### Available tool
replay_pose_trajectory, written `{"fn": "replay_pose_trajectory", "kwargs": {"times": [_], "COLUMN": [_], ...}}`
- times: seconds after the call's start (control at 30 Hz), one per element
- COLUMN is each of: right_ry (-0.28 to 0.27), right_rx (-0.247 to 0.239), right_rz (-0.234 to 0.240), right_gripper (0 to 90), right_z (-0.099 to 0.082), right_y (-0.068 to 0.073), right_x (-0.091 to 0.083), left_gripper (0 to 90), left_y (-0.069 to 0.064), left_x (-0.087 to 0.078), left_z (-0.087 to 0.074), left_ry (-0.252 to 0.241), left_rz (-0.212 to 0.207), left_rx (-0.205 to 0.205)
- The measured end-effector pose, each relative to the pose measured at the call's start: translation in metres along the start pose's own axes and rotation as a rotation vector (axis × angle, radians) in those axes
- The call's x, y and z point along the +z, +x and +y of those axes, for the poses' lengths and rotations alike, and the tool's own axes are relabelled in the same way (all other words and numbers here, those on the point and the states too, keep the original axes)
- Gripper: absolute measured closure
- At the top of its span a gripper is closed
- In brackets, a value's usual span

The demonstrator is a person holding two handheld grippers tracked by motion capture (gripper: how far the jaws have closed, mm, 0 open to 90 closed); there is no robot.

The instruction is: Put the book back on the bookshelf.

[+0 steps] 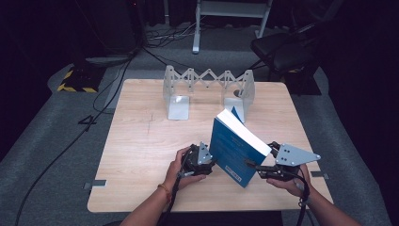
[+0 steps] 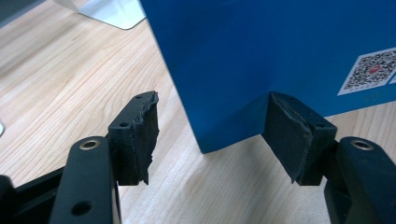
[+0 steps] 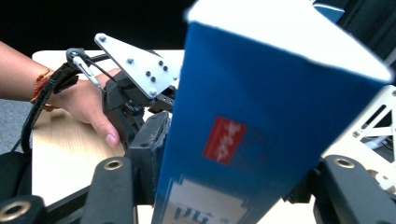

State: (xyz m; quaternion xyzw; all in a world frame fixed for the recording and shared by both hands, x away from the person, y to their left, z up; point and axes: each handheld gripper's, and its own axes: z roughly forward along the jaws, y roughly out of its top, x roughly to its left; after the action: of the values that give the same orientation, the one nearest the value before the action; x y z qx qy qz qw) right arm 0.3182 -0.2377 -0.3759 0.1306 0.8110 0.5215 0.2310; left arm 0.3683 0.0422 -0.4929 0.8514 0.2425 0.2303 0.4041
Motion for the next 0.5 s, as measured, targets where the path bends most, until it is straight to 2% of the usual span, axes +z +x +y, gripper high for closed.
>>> {"fn": "replay_pose_trajectory", "kwargs": {"times": [0.17,0.2,0.3,0.4,0.47,0.5], "right_ry": [0.013,0.012,0.001,0.003,0.003,0.006], "right_rx": [0.003,0.011,0.040,0.039,0.043,0.043], "right_rz": [-0.019,-0.019,-0.001,-0.011,-0.010,-0.011], "right_gripper": [50.3,53.6,57.4,57.4,57.4,57.4], "right_z": [0.002,0.002,-0.001,-0.001,-0.001,-0.001], "right_y": [0.001,0.000,-0.005,-0.005,-0.006,-0.006], "right_x": [-0.001,-0.001,-0.003,-0.003,-0.004,-0.004], "left_gripper": [35.4,35.4,33.9,34.0,34.0,34.1], "left_y": [0.010,0.012,0.013,0.010,0.009,0.009], "left_x": [0.002,0.003,0.005,0.010,0.013,0.014], "left_z": [-0.010,-0.011,-0.010,-0.005,-0.003,-0.002], "left_ry": [0.040,0.054,0.048,0.042,0.041,0.044], "left_rz": [0.008,0.010,0.012,0.037,0.039,0.041], "left_rx": [-0.037,-0.045,-0.038,-0.044,-0.051,-0.041]}}
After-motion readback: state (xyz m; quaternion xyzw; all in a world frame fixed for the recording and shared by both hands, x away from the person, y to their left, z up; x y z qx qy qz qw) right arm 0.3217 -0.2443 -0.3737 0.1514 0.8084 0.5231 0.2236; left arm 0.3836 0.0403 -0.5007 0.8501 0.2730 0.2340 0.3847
